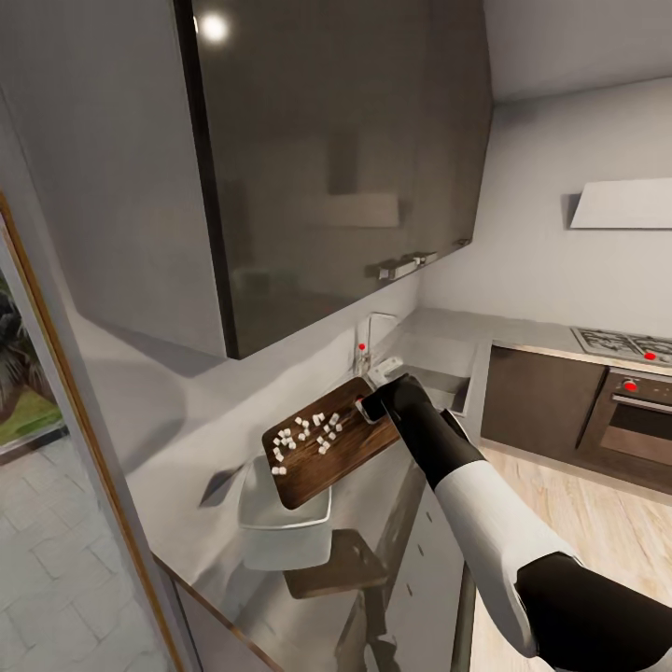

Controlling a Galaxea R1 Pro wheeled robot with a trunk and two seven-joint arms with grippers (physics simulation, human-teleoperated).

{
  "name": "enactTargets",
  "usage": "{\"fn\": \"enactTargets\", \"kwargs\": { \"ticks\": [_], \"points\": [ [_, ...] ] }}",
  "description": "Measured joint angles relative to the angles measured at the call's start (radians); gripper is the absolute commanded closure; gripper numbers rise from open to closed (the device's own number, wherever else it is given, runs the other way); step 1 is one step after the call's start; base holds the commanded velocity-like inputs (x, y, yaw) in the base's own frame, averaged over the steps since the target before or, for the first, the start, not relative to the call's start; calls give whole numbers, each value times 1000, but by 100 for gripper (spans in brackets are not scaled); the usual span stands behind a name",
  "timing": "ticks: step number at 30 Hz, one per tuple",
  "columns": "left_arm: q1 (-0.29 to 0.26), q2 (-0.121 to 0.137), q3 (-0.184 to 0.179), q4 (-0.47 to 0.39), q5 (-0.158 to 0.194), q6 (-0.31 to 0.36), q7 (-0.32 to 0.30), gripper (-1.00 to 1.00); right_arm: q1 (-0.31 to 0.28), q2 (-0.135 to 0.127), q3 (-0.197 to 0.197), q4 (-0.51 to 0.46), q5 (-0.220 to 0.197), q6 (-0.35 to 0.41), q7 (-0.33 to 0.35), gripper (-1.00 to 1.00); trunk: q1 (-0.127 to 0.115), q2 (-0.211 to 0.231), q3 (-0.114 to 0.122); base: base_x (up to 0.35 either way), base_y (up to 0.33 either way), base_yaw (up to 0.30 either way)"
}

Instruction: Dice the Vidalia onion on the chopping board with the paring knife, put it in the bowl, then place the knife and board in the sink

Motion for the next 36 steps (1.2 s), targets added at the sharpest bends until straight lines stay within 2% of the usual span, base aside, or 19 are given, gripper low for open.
{"fn": "enactTargets", "kwargs": {
  "ticks": [10,14,17,36],
  "points": [
    [0,0,0,1,0,0,0,-100,0,0,2,-1,2,0,-6,100,0,0,0,0,0,0],
    [0,2,0,1,0,0,0,-100,0,0,1,-2,4,-1,-59,100,0,0,0,0,0,0],
    [0,2,0,1,0,0,0,-100,0,0,2,-2,1,-3,-74,100,0,0,0,0,0,0],
    [0,0,0,1,0,0,0,-100,0,0,2,-1,1,-2,-83,100,0,0,0,0,0,0]
  ]
}}
